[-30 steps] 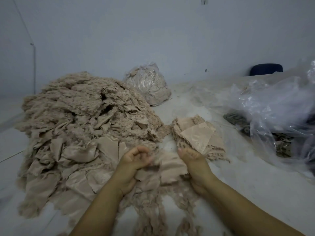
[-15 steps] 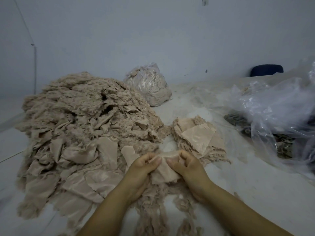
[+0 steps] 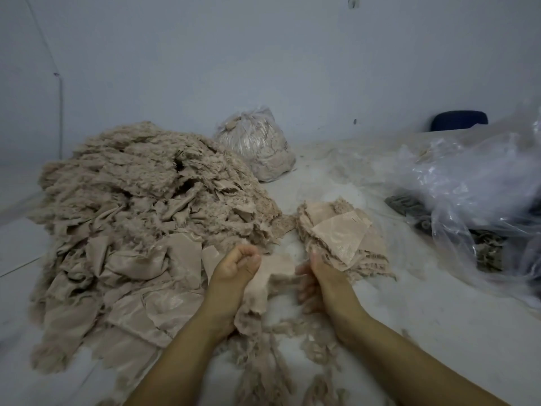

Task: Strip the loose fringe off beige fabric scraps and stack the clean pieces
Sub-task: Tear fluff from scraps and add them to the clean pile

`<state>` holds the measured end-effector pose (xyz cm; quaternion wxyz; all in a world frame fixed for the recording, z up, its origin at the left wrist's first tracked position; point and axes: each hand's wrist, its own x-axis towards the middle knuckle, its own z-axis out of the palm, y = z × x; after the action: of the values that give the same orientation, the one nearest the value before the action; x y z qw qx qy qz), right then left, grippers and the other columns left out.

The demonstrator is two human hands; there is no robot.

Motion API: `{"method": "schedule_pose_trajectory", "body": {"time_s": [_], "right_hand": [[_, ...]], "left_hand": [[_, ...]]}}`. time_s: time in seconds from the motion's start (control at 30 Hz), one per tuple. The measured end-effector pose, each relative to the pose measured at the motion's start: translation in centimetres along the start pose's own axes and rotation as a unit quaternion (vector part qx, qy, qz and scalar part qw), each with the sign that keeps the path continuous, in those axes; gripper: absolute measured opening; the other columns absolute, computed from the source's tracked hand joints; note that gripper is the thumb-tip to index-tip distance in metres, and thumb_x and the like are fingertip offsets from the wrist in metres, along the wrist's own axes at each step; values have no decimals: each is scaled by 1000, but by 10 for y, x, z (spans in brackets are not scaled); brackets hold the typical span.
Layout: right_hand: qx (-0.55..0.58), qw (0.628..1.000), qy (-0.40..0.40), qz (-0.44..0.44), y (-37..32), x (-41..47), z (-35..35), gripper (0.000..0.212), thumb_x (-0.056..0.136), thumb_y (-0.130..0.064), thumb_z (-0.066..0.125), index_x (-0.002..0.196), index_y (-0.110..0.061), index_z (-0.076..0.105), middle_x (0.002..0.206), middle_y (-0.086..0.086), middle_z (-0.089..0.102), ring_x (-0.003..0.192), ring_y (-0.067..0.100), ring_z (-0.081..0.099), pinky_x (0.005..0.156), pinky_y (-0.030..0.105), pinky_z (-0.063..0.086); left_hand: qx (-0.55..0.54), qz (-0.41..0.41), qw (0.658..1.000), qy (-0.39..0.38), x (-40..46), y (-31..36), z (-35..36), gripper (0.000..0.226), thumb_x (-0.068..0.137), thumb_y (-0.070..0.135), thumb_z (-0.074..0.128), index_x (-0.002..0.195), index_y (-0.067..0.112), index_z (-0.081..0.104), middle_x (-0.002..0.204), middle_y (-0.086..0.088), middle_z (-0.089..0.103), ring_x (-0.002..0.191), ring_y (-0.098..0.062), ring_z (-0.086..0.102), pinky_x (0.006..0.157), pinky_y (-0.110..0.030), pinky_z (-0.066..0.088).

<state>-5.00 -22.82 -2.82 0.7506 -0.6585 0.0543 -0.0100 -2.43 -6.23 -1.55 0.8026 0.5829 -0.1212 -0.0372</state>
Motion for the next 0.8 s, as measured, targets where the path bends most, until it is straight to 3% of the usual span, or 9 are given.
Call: {"method": "schedule_pose_trajectory", "body": {"time_s": [0.13,0.2,0.3,0.43,0.53,0.63,0.67,0.73,0.8], "right_hand": [[85,984,-148,40,-4,-5,10,45,84,-49,62,95,-7,71,91,13,72,83,25,70,71,32,56],[107,990,-94,20,-3,-6,10,28,77,-36,70,86,-9,66,81,11,67,72,21,64,64,29,53],[104,993,30,-45,-3,-3,7,15,89,-23,62,78,-13,60,68,3,59,64,16,55,57,26,47],[0,983,118,-140,-19,4,-12,11,92,-19,59,81,-20,61,71,-6,61,63,8,54,56,20,44],[27,992,27,-124,-18,1,-13,9,92,-18,59,89,-24,65,76,-5,65,64,9,60,53,22,48],[50,988,-59,-132,-13,-2,-5,15,92,-14,59,103,-22,64,81,-4,68,66,9,64,54,21,51],[50,987,-51,-144,-13,-1,-4,17,92,-11,59,104,-22,64,86,-2,68,68,9,64,56,21,51],[40,985,0,-167,-15,2,-7,22,91,-7,60,98,-25,68,92,-3,67,73,9,63,59,22,52],[16,983,37,-181,-14,5,-11,31,90,-1,59,83,-28,73,85,-9,69,72,8,62,60,21,51]], "left_hand": [[68,1,996,-58,-4,-4,5,15,77,25,64,87,14,59,70,5,57,67,-8,52,64,-21,44],[124,11,990,-59,-2,-6,7,13,84,21,60,90,10,58,71,7,61,67,-5,56,62,-19,46],[161,19,987,-21,-1,-5,7,12,92,17,54,89,6,58,65,4,59,55,-4,54,51,-17,44],[122,1,992,41,3,-2,-7,30,86,35,53,87,6,58,44,7,39,35,-4,30,35,-15,27],[134,-21,991,3,1,-6,-7,44,79,51,57,99,13,65,62,2,53,39,-7,38,39,-16,33],[168,-94,978,-79,-2,-11,-2,49,66,52,76,106,25,66,103,-3,70,81,-17,70,70,-26,53],[168,-110,973,-110,-3,-11,-2,41,68,43,79,102,23,69,101,-6,71,83,-17,70,71,-26,54],[167,-110,969,-148,-5,-6,-5,13,74,31,76,77,18,74,69,-1,69,55,-12,64,52,-20,49],[165,-106,972,-127,-5,-3,-8,21,77,32,68,66,15,67,47,5,51,35,-7,40,37,-17,33]]}}
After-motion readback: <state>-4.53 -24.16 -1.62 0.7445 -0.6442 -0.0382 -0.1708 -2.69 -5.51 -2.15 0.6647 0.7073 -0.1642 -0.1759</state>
